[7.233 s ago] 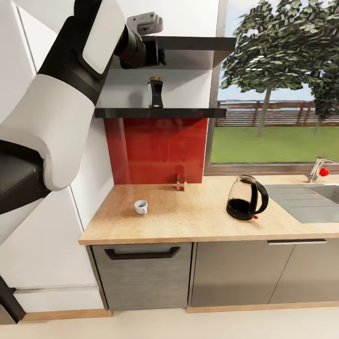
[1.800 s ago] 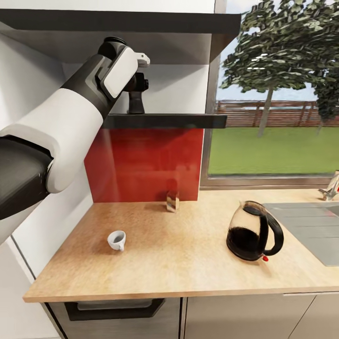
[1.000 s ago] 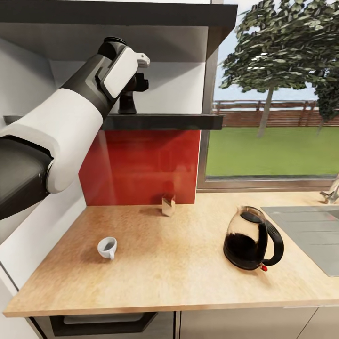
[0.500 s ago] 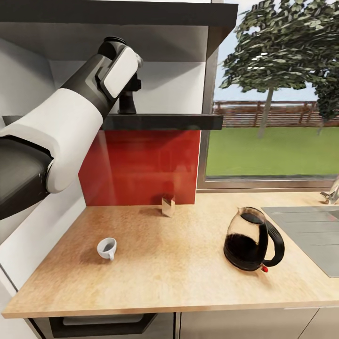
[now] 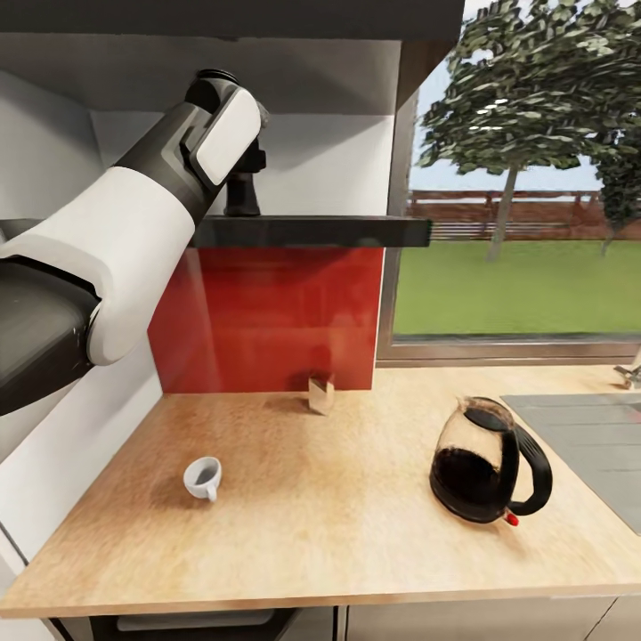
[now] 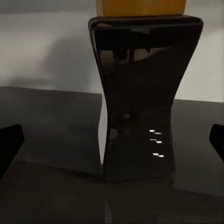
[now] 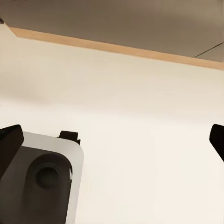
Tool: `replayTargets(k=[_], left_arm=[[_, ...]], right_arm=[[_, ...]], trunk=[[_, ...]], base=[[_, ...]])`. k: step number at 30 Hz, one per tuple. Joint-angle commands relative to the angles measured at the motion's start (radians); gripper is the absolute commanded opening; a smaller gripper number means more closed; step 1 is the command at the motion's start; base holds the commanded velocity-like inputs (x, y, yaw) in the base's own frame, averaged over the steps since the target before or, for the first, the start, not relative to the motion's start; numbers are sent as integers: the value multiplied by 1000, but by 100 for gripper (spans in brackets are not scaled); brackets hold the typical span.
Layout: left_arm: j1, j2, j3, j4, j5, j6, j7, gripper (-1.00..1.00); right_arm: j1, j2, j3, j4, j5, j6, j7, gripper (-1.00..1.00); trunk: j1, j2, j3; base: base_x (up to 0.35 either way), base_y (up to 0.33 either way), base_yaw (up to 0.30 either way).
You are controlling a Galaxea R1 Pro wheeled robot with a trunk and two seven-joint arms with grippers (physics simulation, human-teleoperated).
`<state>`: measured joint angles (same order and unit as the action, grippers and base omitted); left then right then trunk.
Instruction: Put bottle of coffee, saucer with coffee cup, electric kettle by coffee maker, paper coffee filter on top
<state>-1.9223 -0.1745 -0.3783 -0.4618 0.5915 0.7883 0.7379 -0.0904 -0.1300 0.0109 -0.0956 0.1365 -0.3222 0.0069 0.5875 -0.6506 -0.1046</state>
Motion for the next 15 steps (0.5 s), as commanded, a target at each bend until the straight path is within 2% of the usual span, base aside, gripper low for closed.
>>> replayTargets(k=[1, 9, 15], left_arm=[[-1, 0, -4, 0, 8, 2, 8, 100], [-1, 0, -4, 0, 8, 2, 6, 100], [-1, 0, -4, 0, 8, 3, 5, 100]], right_arm=[[-1, 0, 1, 0, 5, -3, 1, 100], [-1, 0, 1, 1, 5, -3, 1, 100], [-1, 0, 0, 1, 5, -3, 1, 100]], trunk=[[1, -1, -2], [1, -1, -2], [1, -1, -2]], base=[[151, 56, 0], [69, 23, 0], [144, 1, 0]])
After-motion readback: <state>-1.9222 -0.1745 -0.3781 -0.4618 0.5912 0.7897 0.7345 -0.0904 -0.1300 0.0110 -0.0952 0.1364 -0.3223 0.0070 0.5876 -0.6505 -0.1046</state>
